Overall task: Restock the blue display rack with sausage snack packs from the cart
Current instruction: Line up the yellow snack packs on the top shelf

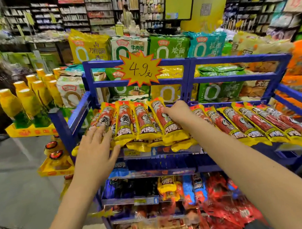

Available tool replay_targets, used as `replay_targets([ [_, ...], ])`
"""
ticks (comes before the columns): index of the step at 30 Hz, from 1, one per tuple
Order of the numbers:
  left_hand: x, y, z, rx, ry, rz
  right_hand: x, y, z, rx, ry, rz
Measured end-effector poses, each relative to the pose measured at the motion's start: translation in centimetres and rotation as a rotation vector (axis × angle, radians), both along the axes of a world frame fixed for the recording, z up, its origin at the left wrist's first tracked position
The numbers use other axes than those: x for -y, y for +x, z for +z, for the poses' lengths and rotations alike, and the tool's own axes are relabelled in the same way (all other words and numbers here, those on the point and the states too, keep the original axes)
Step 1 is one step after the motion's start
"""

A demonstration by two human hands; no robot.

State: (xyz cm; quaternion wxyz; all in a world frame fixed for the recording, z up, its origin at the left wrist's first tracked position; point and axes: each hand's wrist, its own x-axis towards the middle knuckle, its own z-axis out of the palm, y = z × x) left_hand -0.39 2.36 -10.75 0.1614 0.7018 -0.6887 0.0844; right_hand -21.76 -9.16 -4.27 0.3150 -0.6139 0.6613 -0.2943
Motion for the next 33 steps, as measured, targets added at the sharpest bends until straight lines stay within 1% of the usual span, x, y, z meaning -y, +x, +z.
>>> replay_targets([
  [4,0.0,0.3,-0.6,0.006,-0.02,0.001,0.0,0.5,-0.1,-0.144,0.029,0.086],
  [7,-0.2,0.2,-0.5,0.005,-0.015,-0.003,-0.6,0.2,-0.3,-0.313,0.042,0.144],
  [11,-0.3,0.1,-0.4,-0.006,-0.021,-0.007,-0.6,0.3,-1.5,-0.319,-0.067,0.113],
  [13,-0.3,0.1,-0.2,-0.01,-0.009,-0.015,-0.7,0.4,-1.7,-0.332,-0.069,0.079],
  [15,-0.5,0.1,0.2,-0.037,0.006,-0.018,-0.8,0.4,-1.8,-0.389,-0.087,0.087],
  [17,-0.7,0.2,0.9,-0.102,0.015,-0.027,-1.1,0.1,-1.5,-0.443,-0.131,0.082],
  [19,-1.5,0.4,1.7,-0.149,-0.003,-0.001,-2.2,-0.2,-0.8,-0.462,-0.212,0.071],
  [21,-3.2,0.6,2.7,-0.143,-0.019,0.073,-4.0,0.0,0.4,-0.475,-0.322,0.101],
  [24,-7.1,1.0,3.6,-0.148,0.009,0.208,-7.6,2.0,1.9,-0.493,-0.531,0.238],
  [28,-14.9,2.4,2.6,-0.175,0.025,0.421,-13.4,6.2,0.6,-0.327,-0.742,0.586],
  [30,-18.9,3.2,1.1,-0.193,0.058,0.517,-16.0,8.8,-1.8,-0.289,-0.755,0.775],
  [33,-25.5,4.8,-2.5,-0.166,0.149,0.627,-20.3,13.2,-6.6,-0.331,-0.647,1.026],
])
